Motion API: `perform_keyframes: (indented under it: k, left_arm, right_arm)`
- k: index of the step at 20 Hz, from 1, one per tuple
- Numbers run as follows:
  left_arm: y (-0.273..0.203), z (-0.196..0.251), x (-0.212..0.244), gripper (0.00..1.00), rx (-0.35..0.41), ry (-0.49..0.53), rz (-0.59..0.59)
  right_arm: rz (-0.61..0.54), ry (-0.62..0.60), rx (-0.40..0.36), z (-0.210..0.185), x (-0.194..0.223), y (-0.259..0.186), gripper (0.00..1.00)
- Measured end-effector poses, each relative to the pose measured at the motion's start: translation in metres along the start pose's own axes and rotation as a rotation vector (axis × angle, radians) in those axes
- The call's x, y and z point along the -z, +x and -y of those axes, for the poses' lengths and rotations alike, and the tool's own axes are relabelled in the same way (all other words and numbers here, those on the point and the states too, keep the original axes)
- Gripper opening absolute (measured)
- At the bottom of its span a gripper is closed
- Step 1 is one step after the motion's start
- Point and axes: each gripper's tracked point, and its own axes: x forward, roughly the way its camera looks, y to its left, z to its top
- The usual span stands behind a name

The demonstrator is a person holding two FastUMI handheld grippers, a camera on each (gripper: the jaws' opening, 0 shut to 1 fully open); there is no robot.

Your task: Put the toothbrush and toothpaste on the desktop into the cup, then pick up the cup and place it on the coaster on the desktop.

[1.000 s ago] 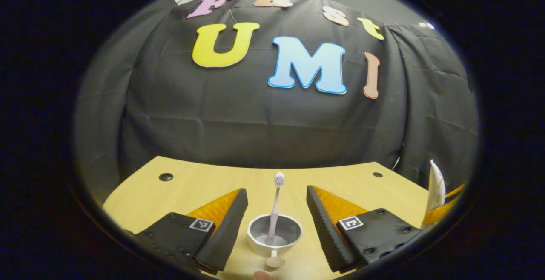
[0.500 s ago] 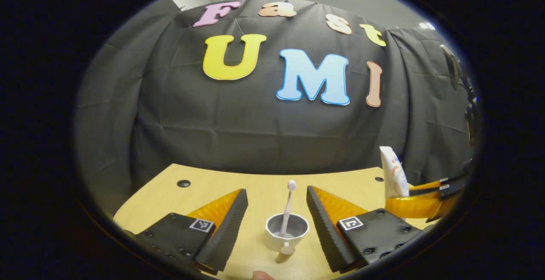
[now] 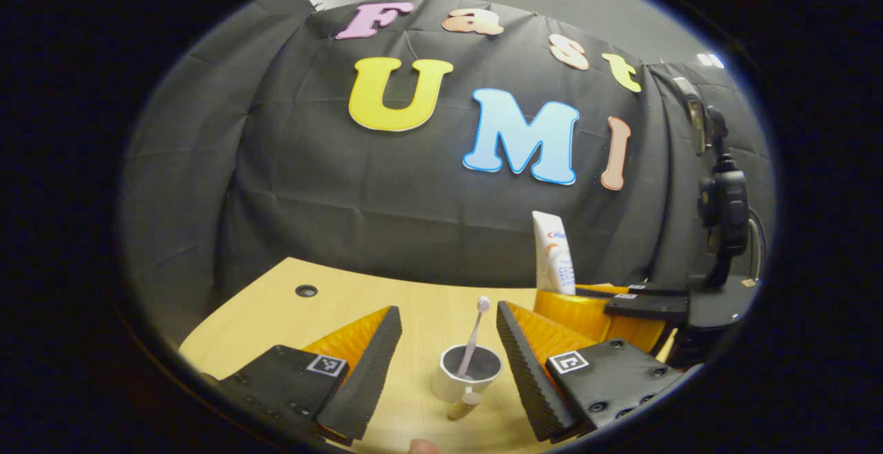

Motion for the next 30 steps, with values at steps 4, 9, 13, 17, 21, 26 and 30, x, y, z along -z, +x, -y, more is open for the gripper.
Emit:
perform_keyframes:
  k: [4,9,13,17,21,26,30]
  left_arm:
    - [-0.009,-0.017,-0.001,0.9,-0.036,-0.015,-0.001]
    - [-0.018,-0.044,-0.003,0.9,-0.071,-0.018,-0.003]
    - [-0.022,-0.054,-0.008,0.9,-0.079,-0.022,0.005]
    - [-0.021,-0.057,-0.005,0.9,-0.075,-0.025,-0.008]
    - [-0.024,-0.065,0.0,0.9,-0.089,-0.032,-0.019]
    - [-0.025,-0.07,0.004,0.9,-0.104,-0.038,-0.029]
    - [-0.028,-0.071,-0.001,0.9,-0.118,-0.029,-0.024]
  right_arm:
    - [0.047,-0.03,-0.027,-0.012,-0.002,0.019,0.23]
    - [0.095,-0.077,-0.047,-0.021,-0.002,0.037,0.23]
    - [0.082,-0.099,-0.043,-0.025,0.01,0.046,0.23]
    - [0.086,-0.128,-0.024,-0.023,0.022,0.054,0.23]
    - [0.077,-0.146,-0.009,-0.021,0.029,0.06,0.25]
    - [0.038,-0.137,-0.027,-0.027,0.04,0.057,0.27]
    - [0.016,-0.137,-0.047,-0.032,0.043,0.045,0.39]
